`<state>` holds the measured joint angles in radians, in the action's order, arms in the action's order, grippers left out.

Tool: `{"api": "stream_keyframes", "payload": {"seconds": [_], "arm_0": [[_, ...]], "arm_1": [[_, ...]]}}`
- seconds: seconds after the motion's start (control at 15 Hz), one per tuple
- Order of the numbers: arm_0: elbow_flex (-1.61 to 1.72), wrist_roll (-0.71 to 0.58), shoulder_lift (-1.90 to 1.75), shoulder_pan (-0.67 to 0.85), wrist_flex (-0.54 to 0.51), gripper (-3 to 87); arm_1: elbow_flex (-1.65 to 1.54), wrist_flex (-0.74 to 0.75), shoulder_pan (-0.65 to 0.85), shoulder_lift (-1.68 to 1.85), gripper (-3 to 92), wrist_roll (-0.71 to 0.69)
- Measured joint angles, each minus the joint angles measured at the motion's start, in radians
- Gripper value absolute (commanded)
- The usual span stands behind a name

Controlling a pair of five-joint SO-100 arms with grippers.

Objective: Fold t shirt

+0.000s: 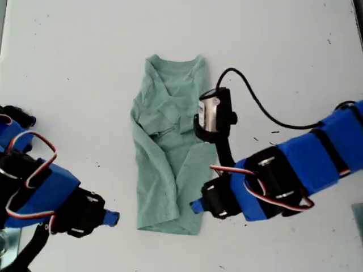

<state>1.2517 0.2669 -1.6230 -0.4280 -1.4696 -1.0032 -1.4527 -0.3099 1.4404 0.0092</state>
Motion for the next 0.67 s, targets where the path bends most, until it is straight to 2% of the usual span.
{"api": "stream_keyframes", "payload": {"seconds": [0.13, 0.47, 0.67], "arm_0": [[-0.028, -0.026, 0.012, 0.000, -0.003, 29.5], [-0.037, -0.091, 0.221, 0.044, 0.002, 31.4], [-0.058, -0.129, 0.360, 0.083, 0.061, 31.8]], "arm_1": [[0.026, 0.034, 0.000, -0.006, 32.6, -0.026], [0.040, 0.043, -0.009, -0.135, 31.9, -0.018], [0.041, 0.051, -0.029, -0.218, 31.1, 0.009]]}}
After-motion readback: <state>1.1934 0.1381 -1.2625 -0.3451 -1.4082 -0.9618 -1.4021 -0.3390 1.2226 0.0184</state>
